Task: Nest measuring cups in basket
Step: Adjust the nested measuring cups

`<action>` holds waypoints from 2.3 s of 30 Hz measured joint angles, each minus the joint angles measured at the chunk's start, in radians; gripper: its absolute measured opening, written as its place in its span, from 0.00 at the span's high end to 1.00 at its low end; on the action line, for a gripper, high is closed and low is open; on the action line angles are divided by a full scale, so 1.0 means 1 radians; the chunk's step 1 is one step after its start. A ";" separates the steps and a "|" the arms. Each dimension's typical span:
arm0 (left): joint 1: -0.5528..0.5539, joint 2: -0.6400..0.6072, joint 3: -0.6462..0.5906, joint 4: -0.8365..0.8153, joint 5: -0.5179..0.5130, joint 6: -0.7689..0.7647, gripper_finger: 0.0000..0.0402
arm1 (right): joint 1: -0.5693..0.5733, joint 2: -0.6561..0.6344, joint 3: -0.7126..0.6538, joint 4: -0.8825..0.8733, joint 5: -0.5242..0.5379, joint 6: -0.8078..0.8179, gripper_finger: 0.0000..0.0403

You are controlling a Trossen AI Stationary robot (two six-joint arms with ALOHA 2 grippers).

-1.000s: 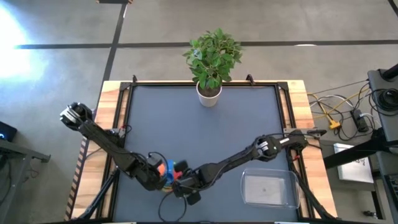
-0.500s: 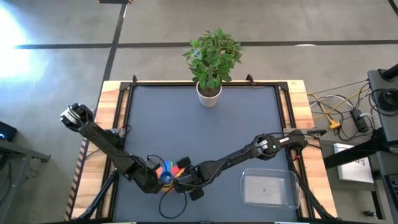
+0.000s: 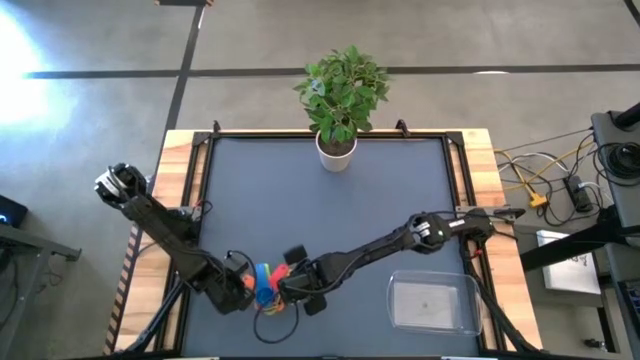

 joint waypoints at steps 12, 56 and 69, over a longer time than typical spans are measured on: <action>0.081 -0.027 -0.032 0.014 -0.037 0.131 1.00 | -0.060 0.000 0.026 0.050 0.001 -0.073 0.98; 0.115 -0.319 -0.030 0.025 -0.372 0.385 1.00 | -0.081 -0.085 0.029 -0.045 -0.267 -0.237 0.96; -0.014 -0.252 -0.039 -0.052 -0.777 0.358 1.00 | -0.155 -0.094 0.029 0.007 -0.320 -0.434 0.66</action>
